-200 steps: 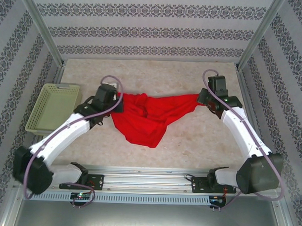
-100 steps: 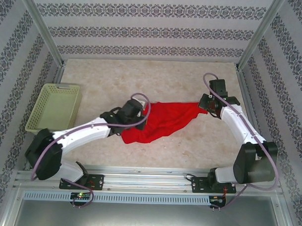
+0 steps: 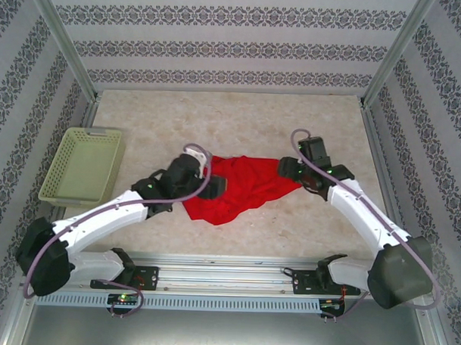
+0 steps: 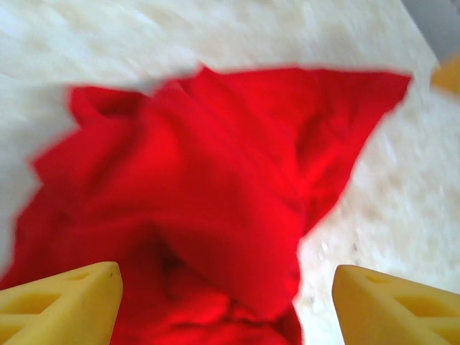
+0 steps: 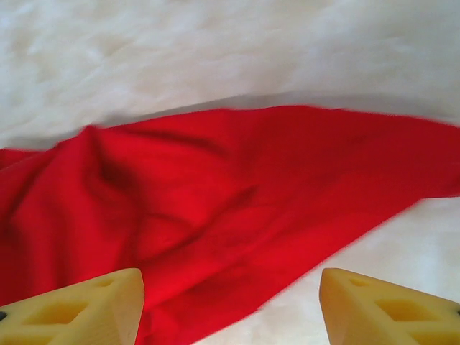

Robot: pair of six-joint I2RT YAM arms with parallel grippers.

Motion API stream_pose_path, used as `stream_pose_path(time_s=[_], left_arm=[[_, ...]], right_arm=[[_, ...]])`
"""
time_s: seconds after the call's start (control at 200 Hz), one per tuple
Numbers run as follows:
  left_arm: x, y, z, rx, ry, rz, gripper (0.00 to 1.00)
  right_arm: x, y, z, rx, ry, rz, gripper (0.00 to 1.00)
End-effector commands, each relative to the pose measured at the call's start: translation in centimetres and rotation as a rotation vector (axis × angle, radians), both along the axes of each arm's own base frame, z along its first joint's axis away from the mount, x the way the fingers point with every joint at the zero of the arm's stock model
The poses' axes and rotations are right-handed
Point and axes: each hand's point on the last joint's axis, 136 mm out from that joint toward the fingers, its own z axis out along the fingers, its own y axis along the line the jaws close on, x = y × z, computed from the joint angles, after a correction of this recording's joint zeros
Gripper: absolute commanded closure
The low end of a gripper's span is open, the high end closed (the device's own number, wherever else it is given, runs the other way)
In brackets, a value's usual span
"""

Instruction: Fold the inside-out t-shirt

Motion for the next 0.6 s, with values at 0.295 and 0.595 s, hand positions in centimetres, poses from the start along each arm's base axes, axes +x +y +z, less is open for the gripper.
stream_pose_path(time_s=[0.295,0.595], left_arm=[[1.0,3.1,-6.4,-0.065,0.26,0.077,0.34],[-0.5,-0.2,-7.7,-0.097,0.299,-0.034,0.68]], right_arm=[[-1.3,14.0,-5.8,0.174,0.117,0.223,0.27],[0.7,12.6,-8.2,0.109,0.117,0.169,0.89]])
